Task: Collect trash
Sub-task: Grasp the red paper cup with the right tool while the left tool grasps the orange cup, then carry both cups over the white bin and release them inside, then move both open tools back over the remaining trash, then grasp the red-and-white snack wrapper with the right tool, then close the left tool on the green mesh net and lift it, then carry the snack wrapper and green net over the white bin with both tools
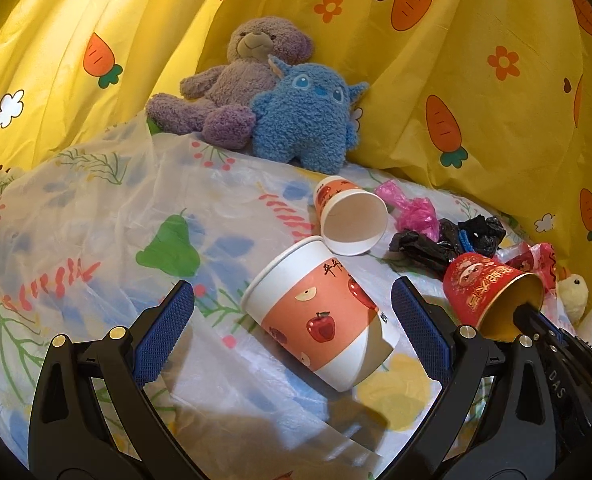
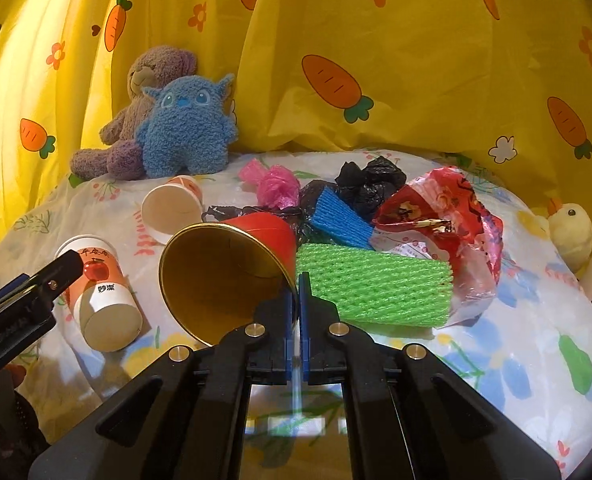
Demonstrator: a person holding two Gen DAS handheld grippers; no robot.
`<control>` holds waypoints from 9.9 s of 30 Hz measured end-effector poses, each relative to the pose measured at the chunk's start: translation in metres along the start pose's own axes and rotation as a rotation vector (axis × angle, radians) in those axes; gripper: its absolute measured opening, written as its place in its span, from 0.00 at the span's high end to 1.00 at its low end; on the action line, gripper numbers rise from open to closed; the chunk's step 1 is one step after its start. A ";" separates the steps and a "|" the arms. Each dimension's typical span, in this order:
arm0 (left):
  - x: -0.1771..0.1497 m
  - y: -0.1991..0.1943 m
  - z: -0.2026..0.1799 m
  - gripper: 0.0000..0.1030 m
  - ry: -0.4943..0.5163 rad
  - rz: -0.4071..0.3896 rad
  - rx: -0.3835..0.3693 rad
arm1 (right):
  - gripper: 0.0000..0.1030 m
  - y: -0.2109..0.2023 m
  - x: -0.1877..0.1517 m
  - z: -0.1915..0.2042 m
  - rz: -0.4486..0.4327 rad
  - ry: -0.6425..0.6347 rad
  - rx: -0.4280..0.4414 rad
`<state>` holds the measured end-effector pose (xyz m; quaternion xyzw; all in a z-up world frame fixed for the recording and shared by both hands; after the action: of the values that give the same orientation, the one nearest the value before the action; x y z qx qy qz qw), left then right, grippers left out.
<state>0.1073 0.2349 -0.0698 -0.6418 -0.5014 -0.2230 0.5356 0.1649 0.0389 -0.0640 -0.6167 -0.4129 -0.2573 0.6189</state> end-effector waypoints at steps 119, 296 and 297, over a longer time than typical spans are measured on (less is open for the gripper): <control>-0.109 0.069 -0.581 0.10 0.394 0.400 -1.183 | 0.67 -0.047 -0.030 -0.497 -0.053 0.582 -0.670; 0.005 0.023 -0.307 1.00 0.405 0.154 -0.635 | 0.95 -0.065 -0.010 -0.253 -0.106 0.286 -0.239; 0.007 0.022 -0.316 1.00 0.414 0.148 -0.646 | 0.95 -0.067 -0.008 -0.260 -0.113 0.291 -0.249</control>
<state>0.2086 -0.0485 0.0295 -0.7533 -0.2392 -0.4547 0.4106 0.1552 -0.2232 -0.0071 -0.6205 -0.3180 -0.4273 0.5755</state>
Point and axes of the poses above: each gripper's, at about its wrist camera, not at the fingertips, and y roughly the way its jaws point, z to its left, x to its top, the point moved 7 cm from there along y, roughly the way its jaws point, and after that the axes turned 14 degrees about -x, right-handed, at the moved point
